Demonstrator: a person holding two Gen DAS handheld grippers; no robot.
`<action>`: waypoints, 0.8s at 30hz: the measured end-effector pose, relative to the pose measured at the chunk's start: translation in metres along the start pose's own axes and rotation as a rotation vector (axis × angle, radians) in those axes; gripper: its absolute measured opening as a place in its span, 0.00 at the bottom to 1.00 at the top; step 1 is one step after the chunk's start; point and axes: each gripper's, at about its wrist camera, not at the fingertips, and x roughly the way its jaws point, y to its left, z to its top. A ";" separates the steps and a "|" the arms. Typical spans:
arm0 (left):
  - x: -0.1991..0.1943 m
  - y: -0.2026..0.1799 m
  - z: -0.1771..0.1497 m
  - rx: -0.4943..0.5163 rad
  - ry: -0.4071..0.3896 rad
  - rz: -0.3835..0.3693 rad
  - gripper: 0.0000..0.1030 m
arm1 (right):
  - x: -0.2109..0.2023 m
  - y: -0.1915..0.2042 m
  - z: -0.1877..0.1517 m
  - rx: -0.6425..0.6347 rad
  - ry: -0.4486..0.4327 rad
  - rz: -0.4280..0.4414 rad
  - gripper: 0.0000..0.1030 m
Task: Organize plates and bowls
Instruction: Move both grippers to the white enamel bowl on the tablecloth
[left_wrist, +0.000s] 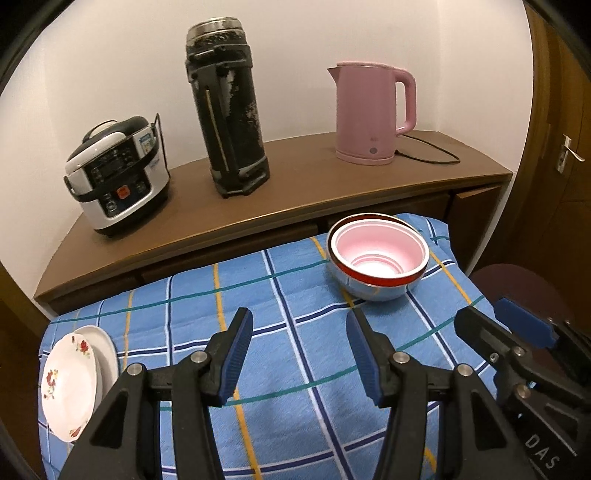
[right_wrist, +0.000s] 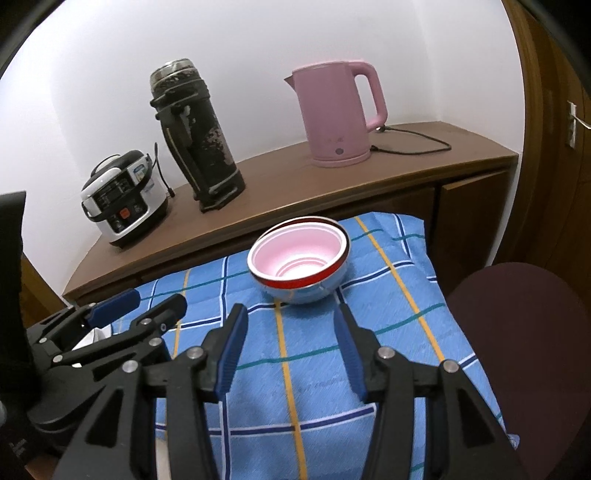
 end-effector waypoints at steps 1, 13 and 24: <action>-0.001 0.001 -0.002 -0.003 0.000 0.001 0.54 | -0.001 0.001 -0.001 0.000 0.000 0.003 0.48; -0.022 0.028 -0.032 -0.043 -0.008 0.010 0.54 | -0.020 0.026 -0.023 -0.036 0.000 0.023 0.48; -0.039 0.043 -0.055 -0.057 -0.018 0.005 0.54 | -0.031 0.050 -0.044 -0.078 0.009 0.044 0.48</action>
